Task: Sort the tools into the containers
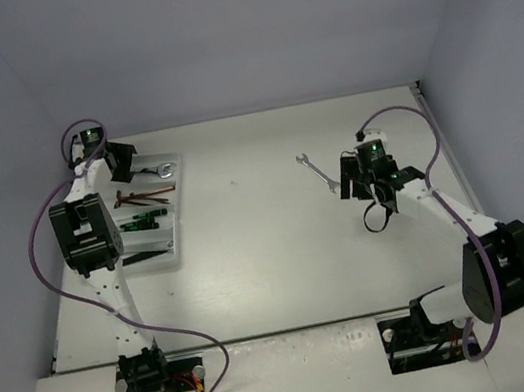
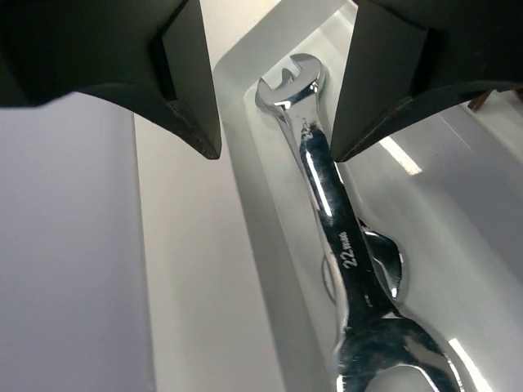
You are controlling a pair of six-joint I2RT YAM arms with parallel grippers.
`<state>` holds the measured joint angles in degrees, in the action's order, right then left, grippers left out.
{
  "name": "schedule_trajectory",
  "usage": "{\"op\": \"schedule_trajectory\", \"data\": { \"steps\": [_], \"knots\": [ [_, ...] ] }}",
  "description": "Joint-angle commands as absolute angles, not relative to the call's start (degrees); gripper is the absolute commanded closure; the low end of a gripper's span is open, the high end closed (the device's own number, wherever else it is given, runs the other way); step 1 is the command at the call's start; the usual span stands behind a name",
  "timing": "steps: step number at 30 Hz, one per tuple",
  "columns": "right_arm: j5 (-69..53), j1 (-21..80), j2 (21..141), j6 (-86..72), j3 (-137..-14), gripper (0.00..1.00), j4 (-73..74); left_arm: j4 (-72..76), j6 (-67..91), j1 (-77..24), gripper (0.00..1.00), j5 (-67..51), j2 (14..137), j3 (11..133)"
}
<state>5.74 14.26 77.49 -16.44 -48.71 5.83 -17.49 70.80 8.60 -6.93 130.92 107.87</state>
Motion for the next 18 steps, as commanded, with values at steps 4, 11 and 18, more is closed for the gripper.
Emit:
{"op": "schedule_trajectory", "data": {
  "steps": [4, 11, 18],
  "knots": [
    [1.42, 13.97, 89.75, -8.36, -62.48, 0.35, 3.78, -17.44, 60.52, 6.14, 0.42, -12.05, 117.3, 108.28],
    [-5.75, 13.97, 104.11, -1.66, -73.35, 0.39, 3.87, -23.93, 43.88, -2.13, 0.42, -17.82, 105.52, 100.47],
    [-9.47, 14.32, 113.43, 3.22, -81.52, 0.41, 4.22, -30.05, 35.18, -7.08, 0.41, -25.59, 94.62, 87.66]
  ]
}}
